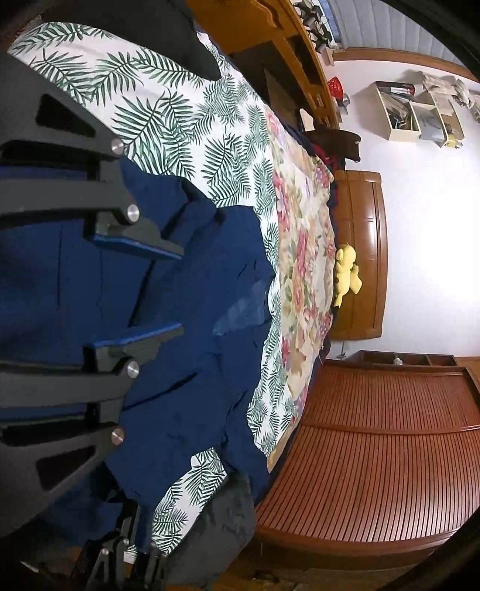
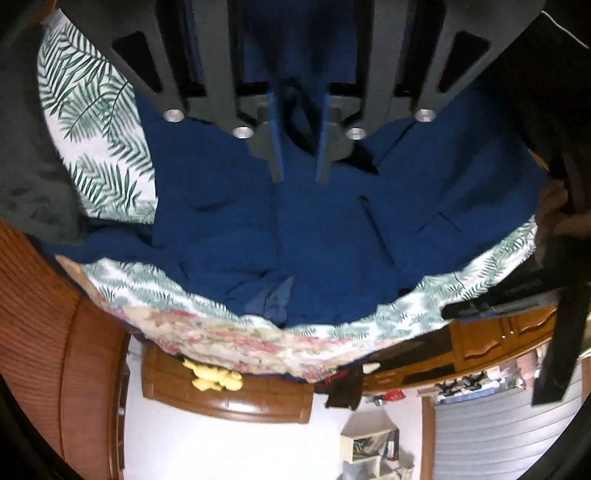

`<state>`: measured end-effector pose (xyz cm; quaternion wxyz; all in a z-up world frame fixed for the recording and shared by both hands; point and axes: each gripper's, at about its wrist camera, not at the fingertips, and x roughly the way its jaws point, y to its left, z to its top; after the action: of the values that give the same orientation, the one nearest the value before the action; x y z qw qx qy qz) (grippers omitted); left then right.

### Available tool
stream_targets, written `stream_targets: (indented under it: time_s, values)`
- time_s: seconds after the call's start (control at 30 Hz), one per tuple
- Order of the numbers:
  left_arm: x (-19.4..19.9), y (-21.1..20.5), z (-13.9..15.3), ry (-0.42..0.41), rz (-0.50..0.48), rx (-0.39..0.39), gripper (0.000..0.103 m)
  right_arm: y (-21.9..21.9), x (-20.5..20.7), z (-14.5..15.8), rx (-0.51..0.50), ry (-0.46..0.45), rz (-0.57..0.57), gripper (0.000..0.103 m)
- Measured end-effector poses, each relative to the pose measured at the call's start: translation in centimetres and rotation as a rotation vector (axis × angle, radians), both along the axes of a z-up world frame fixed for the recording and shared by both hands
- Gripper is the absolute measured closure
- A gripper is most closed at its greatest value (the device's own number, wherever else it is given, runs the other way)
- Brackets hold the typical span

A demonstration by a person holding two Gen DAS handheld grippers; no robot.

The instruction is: Fold large clothes

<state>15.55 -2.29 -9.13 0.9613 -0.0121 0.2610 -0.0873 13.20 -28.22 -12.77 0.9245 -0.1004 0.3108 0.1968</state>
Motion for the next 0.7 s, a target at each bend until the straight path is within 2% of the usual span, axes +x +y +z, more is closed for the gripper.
stream_targets:
  time_s: [0.07,0.13,0.23,0.37,0.53,0.6,0.7]
  values:
    - [0.0,0.0,0.0,-0.001,0.001,-0.004,0.071,0.4,0.0,0.7,0.012,-0.017,0.019,0.061]
    - [0.0,0.0,0.0,-0.003,0.000,-0.004,0.071,1.3,0.4,1.2,0.020,-0.020,0.051,0.055]
    - [-0.1,0.0,0.0,-0.005,0.000,-0.004,0.071,2.9,1.3,0.7,0.002,0.007,0.085,0.055]
    - [-0.1,0.2,-0.1,-0.004,-0.001,-0.005,0.071,5.5,2.9,-1.8,-0.052,0.075,0.133,0.055]
    - [-0.1,0.2,0.0,-0.002,-0.003,-0.006,0.071,6.3,4.9,-4.9,-0.086,0.168,0.129,0.055]
    - [-0.2,0.2,0.0,-0.001,-0.005,-0.007,0.071,6.5,5.3,-5.8,-0.125,0.180,0.125,0.061]
    - [-0.2,0.2,0.0,-0.001,-0.005,-0.008,0.071,6.9,5.1,-6.1,-0.182,0.155,0.132,0.076]
